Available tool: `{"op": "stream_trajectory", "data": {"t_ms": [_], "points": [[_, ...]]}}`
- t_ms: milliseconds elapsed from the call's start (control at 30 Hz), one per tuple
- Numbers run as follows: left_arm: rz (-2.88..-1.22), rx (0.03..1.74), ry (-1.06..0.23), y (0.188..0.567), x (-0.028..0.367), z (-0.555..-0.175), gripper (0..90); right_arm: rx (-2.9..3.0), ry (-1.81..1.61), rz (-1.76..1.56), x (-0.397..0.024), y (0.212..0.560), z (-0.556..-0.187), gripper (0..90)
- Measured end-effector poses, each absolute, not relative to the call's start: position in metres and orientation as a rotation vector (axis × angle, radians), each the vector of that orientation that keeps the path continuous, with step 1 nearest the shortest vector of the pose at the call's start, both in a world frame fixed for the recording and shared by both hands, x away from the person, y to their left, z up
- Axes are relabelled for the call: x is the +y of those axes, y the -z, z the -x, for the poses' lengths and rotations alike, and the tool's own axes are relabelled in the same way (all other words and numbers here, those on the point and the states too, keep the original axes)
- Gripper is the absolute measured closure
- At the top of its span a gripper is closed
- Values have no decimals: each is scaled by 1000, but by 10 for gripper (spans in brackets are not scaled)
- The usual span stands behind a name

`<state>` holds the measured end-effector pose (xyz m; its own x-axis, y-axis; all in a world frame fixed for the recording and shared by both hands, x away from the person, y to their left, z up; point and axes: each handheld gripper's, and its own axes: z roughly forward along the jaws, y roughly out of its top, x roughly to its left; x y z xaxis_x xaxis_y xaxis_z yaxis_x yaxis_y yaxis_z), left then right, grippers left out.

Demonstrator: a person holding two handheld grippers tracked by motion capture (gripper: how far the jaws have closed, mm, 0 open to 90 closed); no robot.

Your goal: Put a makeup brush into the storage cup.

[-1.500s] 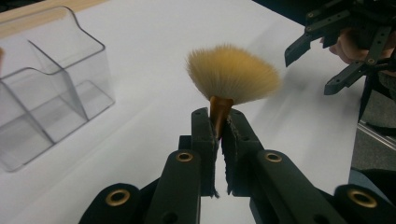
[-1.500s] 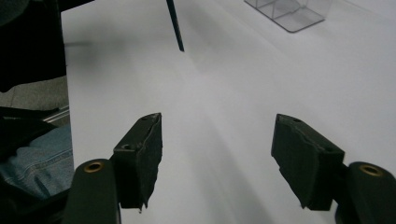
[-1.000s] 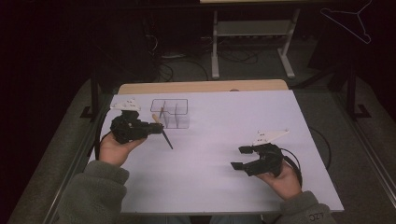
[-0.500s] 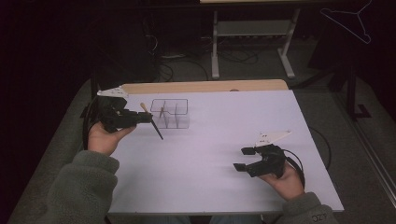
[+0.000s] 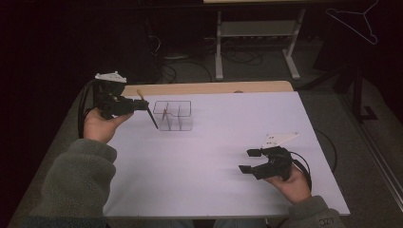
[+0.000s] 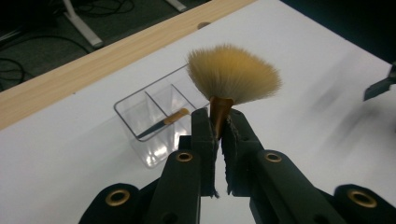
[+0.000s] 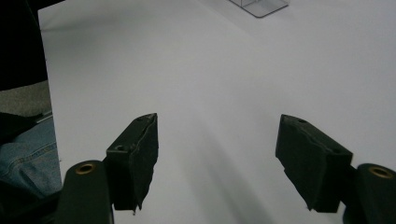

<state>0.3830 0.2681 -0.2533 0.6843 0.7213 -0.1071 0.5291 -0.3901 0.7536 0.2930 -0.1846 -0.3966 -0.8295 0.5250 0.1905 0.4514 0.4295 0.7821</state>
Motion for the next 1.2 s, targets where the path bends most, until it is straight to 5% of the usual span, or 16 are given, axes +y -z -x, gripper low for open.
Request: {"op": "stream_trajectory", "data": {"t_ms": [1200], "points": [[-2108, 1139, -443, 243, 242, -450, 836, 2548, -1424, -893, -195, 392, -294, 251]]}}
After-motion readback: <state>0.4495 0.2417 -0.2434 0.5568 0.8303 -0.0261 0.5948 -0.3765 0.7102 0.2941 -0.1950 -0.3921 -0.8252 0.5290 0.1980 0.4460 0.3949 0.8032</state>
